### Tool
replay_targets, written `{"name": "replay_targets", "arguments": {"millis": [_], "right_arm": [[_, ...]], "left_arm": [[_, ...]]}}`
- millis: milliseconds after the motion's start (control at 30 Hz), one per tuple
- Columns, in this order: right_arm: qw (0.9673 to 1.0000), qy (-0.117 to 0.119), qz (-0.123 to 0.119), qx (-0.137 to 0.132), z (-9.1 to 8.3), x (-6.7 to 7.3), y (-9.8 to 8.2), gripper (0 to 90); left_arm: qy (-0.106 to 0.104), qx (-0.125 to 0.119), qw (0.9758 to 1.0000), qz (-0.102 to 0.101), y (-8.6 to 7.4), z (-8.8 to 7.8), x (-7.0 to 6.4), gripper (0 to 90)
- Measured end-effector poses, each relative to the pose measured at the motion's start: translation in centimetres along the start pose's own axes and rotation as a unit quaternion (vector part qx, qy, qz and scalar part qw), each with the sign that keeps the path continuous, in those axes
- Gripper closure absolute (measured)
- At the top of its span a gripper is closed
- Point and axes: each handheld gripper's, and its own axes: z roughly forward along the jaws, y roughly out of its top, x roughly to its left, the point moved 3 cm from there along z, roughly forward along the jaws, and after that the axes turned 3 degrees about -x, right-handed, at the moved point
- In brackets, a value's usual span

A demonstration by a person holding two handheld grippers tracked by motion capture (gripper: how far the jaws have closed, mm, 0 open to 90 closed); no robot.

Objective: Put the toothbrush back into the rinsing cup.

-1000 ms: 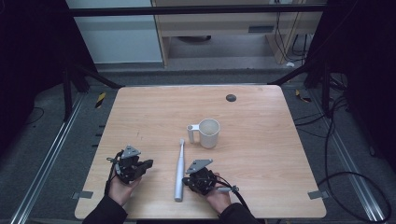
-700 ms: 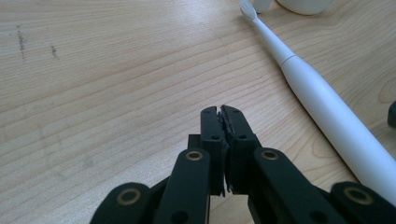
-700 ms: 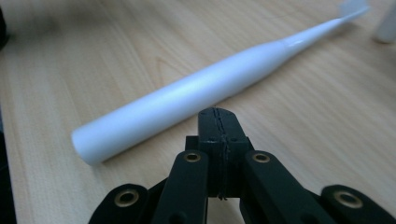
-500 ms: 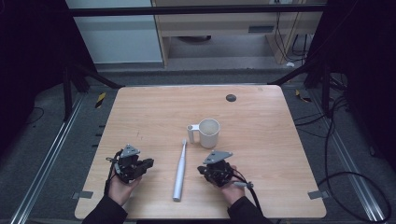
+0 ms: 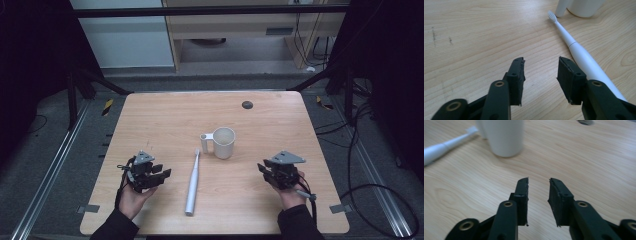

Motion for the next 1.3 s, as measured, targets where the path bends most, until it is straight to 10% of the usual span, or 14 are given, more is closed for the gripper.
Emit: {"name": "replay_targets", "arguments": {"millis": [500, 1300], "right_arm": [[0.9961, -0.085, 0.023, 0.004, -1.9, -4.4, -2.5, 37.5], [0.994, -0.105, 0.013, 0.027, -1.0, -5.3, -3.5, 36.0]], "left_arm": [[-0.015, 0.002, 0.9998, 0.012, 1.9, 0.4, -1.8, 33.8], [-0.008, 0.035, 0.9986, 0.037, 4.2, 2.6, -4.9, 31.8]]}}
